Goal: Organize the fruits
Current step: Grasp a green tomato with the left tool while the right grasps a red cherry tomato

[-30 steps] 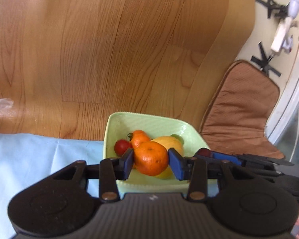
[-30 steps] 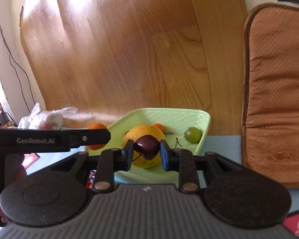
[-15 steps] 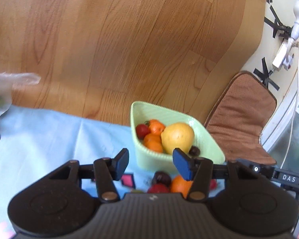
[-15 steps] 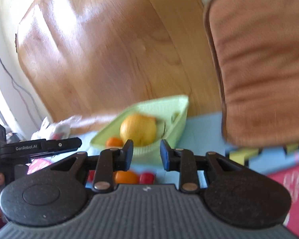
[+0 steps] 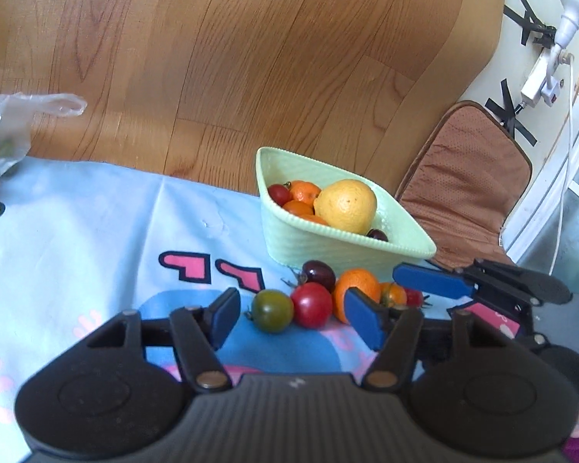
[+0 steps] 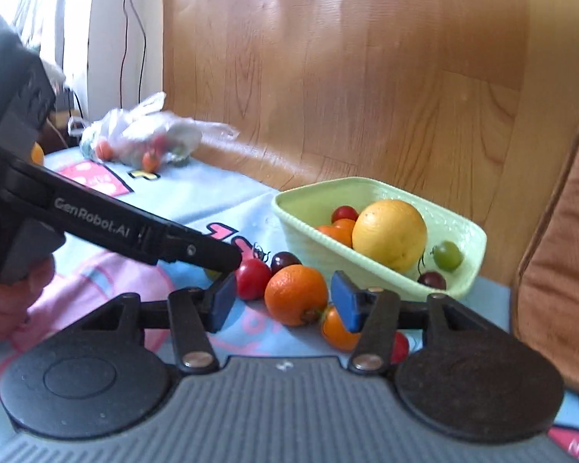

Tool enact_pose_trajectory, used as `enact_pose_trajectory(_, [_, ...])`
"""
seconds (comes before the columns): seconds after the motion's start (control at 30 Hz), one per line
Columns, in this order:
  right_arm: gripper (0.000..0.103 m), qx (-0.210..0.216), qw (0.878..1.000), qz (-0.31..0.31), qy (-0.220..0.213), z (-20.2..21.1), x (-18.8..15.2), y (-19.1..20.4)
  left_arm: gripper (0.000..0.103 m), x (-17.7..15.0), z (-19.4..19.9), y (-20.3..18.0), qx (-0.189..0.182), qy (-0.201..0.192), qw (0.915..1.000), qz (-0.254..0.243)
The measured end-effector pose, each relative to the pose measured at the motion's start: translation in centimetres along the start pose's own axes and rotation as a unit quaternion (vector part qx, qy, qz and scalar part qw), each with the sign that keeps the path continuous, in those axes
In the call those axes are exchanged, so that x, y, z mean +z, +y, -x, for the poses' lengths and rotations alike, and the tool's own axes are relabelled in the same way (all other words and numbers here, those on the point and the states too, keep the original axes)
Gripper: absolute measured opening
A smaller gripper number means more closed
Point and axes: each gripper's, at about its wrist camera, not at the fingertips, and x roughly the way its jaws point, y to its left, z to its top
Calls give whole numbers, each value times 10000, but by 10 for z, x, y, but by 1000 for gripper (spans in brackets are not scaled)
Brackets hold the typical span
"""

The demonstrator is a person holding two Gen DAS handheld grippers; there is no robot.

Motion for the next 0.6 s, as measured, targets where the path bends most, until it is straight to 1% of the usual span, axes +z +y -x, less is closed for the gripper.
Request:
enact_pose_trajectory(0.03, [57,-25,10000,69,-34,-2,0,2,59,-2,-2,2,-8,20,10000,58])
enact_pose_trajectory(0.07, [57,-3,9999,117,-86,0,0,2,54,-3,-3,4,-43,44,9999,108])
enact_pose_trajectory(0.1, [57,44,9997,188,-141,1,0,4,41,-3,-4,7,-108,59,9998,181])
enact_pose_trajectory(0.13, [57,64,9994,292,-178,1,0,7,36,-3,-4,9,-143,53,9996,241])
enact_pose_trajectory(0.17, [56,54,9988,442,-194,1,0,10,25,-3,-5,11,-135,51,9995,286])
enact_pose_trajectory(0.23, [55,58,9967,792,-143,-5,1,17,25,-4,-4,17,-209,61,9986,473])
enact_pose_trajectory(0.27, [55,83,9957,914,-99,-8,1,20,25,-4,-2,19,-199,58,9986,492])
enact_pose_trajectory(0.33, [54,151,9934,1139,-64,-13,3,25,25,-6,3,18,-76,44,9990,441])
enact_pose_trajectory(0.43, [47,136,9848,1731,14,-23,6,37,25,-12,18,21,17,43,9986,526])
enact_pose_trajectory(0.47, [44,137,9816,1903,116,-29,8,39,25,-15,24,21,37,32,9984,559])
enact_pose_trajectory(0.53, [43,130,9742,2205,460,-44,11,40,25,-22,34,22,56,-8,9981,617])
enact_pose_trajectory(0.6, [41,133,9659,2495,674,-56,17,40,25,-27,40,21,75,-61,9980,627])
